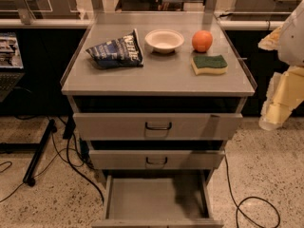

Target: Place blue chip bag into bottom drawer

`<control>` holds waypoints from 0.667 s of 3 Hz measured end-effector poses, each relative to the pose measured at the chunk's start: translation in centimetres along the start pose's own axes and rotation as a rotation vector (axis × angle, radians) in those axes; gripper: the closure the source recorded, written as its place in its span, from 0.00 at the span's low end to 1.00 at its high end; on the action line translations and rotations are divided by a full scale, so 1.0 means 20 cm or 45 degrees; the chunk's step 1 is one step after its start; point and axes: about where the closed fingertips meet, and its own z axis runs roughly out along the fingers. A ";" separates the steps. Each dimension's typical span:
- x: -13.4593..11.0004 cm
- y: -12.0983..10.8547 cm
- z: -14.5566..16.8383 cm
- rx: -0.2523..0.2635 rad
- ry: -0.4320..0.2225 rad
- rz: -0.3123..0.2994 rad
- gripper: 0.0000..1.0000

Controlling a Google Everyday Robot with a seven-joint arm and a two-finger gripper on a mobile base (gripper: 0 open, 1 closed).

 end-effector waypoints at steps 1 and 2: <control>0.00 0.00 0.00 0.000 0.000 0.000 0.00; -0.06 0.00 0.03 0.022 -0.052 0.023 0.00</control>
Offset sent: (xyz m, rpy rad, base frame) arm 0.0159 0.0324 -0.0165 0.1158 -0.0529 -0.0301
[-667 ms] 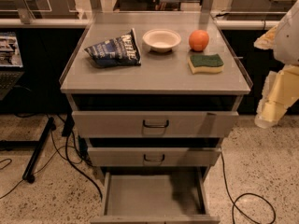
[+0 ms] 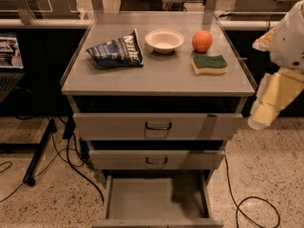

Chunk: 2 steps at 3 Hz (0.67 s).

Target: Place blue chip bag into bottom drawer

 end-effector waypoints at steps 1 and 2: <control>-0.21 -0.10 0.19 -0.020 -0.223 0.089 0.00; -0.55 -0.30 0.38 -0.062 -0.460 0.140 0.00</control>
Offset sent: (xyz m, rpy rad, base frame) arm 0.2009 0.1917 -0.0087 0.6354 -0.0864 0.0753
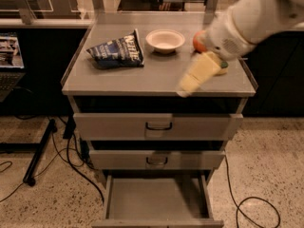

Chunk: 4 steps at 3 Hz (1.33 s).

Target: Place blue chip bag into bottom drawer

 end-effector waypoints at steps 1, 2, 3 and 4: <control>-0.35 -0.16 0.21 -0.062 -0.148 -0.032 0.00; -0.61 -0.27 0.34 -0.092 -0.212 -0.072 0.00; -0.78 -0.32 0.47 -0.129 -0.236 -0.098 0.00; -0.81 -0.33 0.48 -0.129 -0.248 -0.107 0.00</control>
Offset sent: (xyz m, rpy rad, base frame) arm 0.1496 0.1632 0.0472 0.1916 -0.0629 0.1688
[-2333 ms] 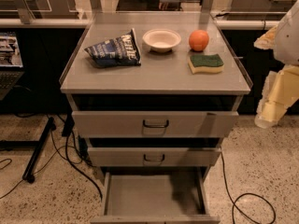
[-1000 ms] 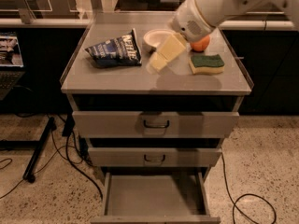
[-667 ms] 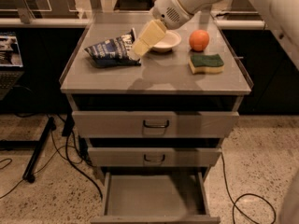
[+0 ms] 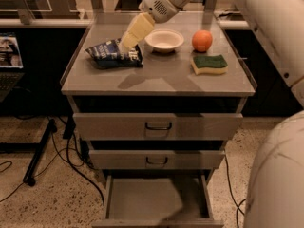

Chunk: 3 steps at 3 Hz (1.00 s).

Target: Place blue chip bag into bottom drawer

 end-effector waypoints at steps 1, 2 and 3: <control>0.05 0.03 -0.02 0.014 0.006 0.044 0.00; 0.23 0.08 0.04 0.054 0.015 0.190 0.00; 0.33 0.00 0.21 0.107 0.012 0.249 0.00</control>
Offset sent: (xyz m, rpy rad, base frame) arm -0.0234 -0.0456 -0.0875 0.0644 0.1453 -0.2818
